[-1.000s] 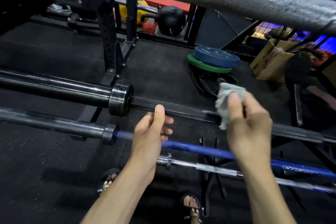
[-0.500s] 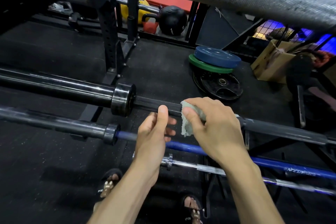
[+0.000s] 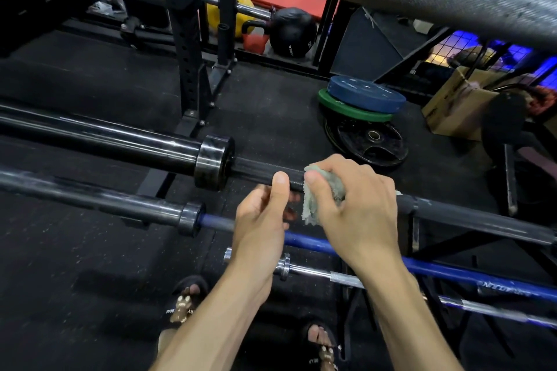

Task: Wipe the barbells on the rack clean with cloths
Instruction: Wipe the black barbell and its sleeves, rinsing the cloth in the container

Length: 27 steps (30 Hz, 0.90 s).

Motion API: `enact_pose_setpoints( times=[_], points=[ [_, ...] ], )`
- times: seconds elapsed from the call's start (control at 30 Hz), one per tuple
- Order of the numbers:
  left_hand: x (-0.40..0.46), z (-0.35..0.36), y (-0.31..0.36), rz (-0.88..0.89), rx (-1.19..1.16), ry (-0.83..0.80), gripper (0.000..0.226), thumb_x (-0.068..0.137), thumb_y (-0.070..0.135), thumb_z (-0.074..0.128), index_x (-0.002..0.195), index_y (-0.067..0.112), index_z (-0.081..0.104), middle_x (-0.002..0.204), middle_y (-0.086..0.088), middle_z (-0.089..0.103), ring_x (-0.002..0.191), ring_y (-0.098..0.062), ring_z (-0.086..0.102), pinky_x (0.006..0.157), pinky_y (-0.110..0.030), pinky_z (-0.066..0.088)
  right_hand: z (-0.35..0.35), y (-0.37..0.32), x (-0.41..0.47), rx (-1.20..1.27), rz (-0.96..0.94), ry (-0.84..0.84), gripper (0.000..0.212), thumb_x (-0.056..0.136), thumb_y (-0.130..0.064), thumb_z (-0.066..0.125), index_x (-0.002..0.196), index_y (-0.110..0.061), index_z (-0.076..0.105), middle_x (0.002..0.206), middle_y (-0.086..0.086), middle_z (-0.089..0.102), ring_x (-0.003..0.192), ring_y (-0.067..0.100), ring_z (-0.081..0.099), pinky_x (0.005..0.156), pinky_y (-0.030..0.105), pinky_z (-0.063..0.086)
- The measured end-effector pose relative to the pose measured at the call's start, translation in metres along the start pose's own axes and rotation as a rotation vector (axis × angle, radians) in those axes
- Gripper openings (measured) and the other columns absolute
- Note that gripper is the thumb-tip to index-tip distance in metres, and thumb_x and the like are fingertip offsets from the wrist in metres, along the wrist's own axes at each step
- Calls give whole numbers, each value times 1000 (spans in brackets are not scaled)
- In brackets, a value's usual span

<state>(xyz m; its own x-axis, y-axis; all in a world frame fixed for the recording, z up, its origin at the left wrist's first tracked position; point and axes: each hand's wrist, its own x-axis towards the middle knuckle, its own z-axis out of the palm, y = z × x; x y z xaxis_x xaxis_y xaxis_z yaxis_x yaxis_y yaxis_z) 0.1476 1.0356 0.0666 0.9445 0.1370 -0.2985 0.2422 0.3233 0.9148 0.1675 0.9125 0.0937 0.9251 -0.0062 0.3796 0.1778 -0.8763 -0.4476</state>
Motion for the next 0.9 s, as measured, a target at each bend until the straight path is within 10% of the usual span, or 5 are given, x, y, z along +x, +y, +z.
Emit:
enact_pose_setpoints(
  times=[0.9],
  points=[
    [-2, -2, 4, 15, 81, -2, 58, 97, 61, 51, 96, 5, 67, 96, -18, 71, 94, -34, 68, 95, -46, 51, 13, -18, 3, 18, 103, 73, 27, 98, -43, 49, 76, -28, 47, 67, -14, 51, 76, 13, 47, 83, 30, 22]
  ],
)
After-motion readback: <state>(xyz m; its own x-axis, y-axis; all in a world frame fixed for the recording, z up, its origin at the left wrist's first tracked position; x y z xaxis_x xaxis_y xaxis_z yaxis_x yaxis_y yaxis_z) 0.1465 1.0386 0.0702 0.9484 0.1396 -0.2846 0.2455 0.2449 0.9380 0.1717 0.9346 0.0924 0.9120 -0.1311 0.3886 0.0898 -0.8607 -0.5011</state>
